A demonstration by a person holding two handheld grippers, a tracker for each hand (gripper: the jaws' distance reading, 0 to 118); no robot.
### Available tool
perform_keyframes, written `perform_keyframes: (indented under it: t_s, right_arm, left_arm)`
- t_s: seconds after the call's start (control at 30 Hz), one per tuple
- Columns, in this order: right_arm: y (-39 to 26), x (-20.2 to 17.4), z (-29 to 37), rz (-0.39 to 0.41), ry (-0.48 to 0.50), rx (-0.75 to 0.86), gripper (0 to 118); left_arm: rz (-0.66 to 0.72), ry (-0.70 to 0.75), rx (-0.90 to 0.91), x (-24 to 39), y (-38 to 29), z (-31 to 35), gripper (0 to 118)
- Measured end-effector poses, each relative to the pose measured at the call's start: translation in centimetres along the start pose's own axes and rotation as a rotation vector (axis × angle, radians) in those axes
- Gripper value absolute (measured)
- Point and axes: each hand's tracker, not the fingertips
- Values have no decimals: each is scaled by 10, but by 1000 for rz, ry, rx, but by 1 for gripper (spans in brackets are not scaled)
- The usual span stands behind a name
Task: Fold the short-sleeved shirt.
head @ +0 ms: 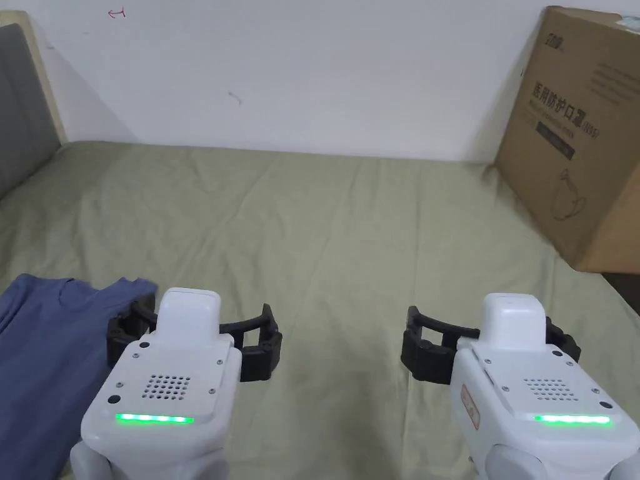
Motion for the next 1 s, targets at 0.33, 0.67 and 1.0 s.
perform_keyframes:
  t_s: [0.33, 0.67, 1.0]
  right_arm:
    - [8, -5, 3, 180, -57, 9, 118]
    - [-14, -38, 4, 2062, -7, 411, 118]
    - [85, -17, 13, 463, 64, 138, 118]
  left_arm:
    - [-198, 43, -12, 4, 7, -5, 118]
    - [-1881, 111, 672, 36, -11, 4, 118]
    - [-413, 43, 258, -4, 64, 3, 118]
